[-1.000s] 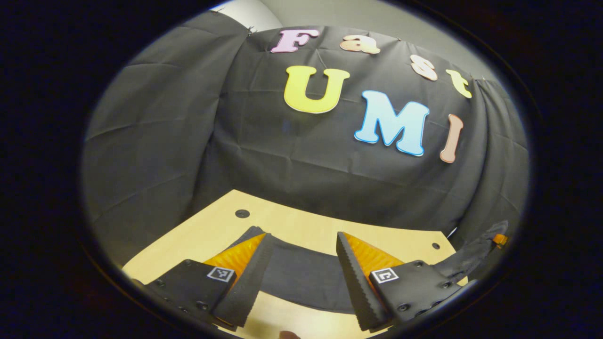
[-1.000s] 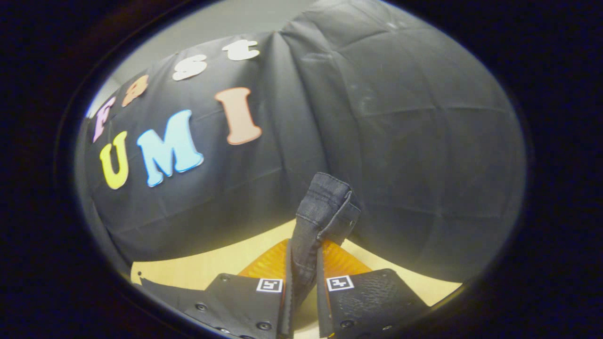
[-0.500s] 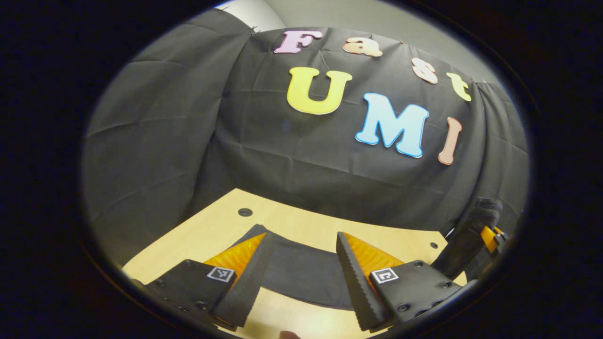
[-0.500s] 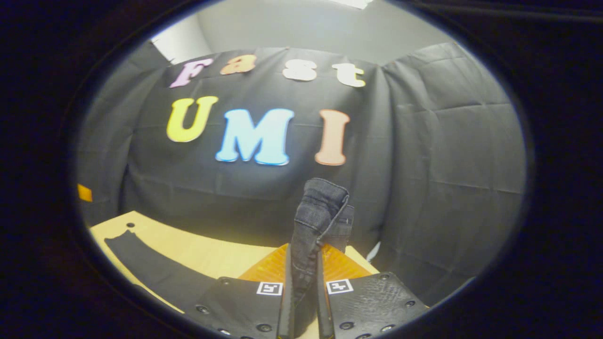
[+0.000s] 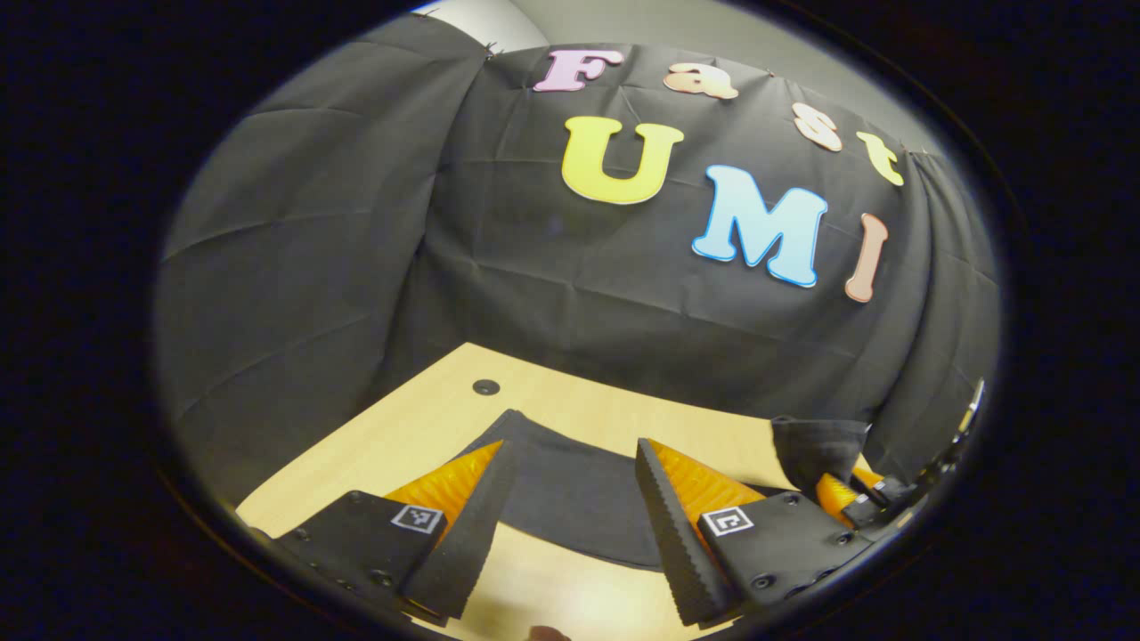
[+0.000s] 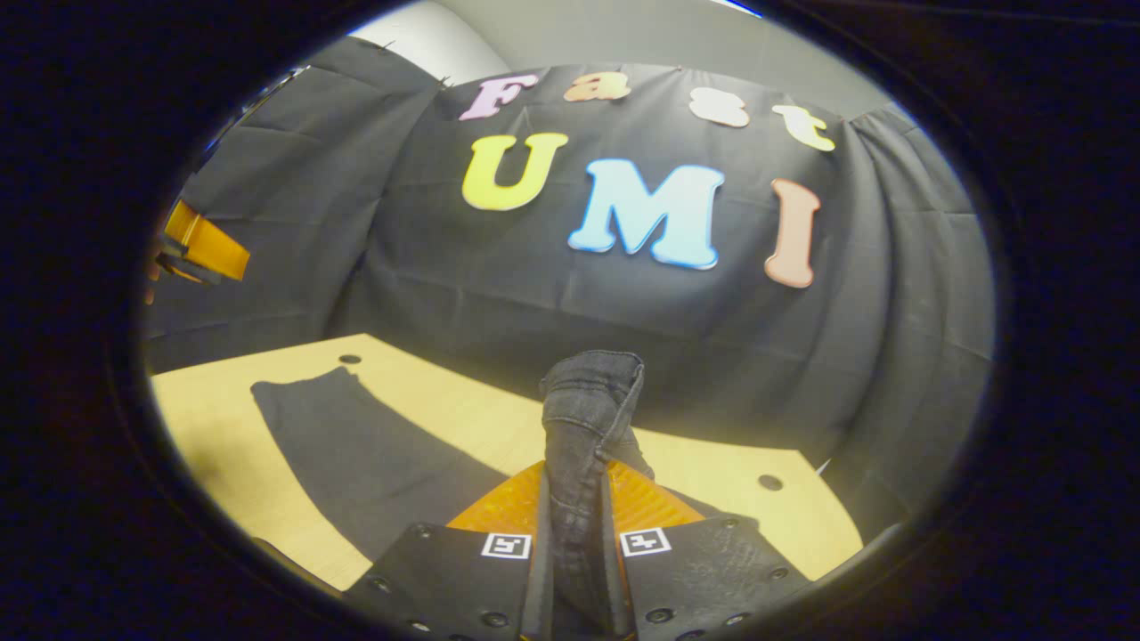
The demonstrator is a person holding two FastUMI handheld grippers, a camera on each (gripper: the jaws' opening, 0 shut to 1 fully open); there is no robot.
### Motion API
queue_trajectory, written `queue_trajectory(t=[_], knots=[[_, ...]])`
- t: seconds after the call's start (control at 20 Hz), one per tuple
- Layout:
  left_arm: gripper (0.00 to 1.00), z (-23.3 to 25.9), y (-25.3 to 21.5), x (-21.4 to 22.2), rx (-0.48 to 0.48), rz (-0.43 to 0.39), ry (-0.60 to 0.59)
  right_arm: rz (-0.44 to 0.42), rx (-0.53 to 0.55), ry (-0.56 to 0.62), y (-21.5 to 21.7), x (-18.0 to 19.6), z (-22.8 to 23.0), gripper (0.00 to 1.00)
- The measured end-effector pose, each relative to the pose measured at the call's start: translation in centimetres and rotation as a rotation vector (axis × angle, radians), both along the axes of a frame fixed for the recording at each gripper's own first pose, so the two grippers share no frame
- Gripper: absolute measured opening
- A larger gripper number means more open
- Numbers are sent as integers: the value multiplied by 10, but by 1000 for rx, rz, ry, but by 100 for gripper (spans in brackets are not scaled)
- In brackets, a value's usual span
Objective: Grasp the waist and the cuffs of the jeans and fold them to make the two legs overlap; first hold the waist and fold one-third of the jeans toward the cuffs, then hold the cuffs and fold the remaining one-third in the same direction to finish folding.
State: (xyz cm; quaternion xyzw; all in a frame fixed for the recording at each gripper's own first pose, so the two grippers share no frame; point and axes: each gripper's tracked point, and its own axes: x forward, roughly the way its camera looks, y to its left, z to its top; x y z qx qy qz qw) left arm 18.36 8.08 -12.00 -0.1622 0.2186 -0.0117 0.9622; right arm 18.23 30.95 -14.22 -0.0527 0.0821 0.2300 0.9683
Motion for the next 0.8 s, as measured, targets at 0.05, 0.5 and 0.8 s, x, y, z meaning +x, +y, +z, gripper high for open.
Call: queue_trajectory(t=[0.05, 0.5, 0.8], knots=[[90, -4, 0, -2, -1, 7, 15, 23, 2, 33, 11, 1, -9, 22], [90, -35, 13, -9, -127, 81, 115, 163, -13, 113, 36, -23, -32, 60], [90, -76, 29, 5, -343, 158, 230, 191, 46, 81, 22, -42, 7, 80]])
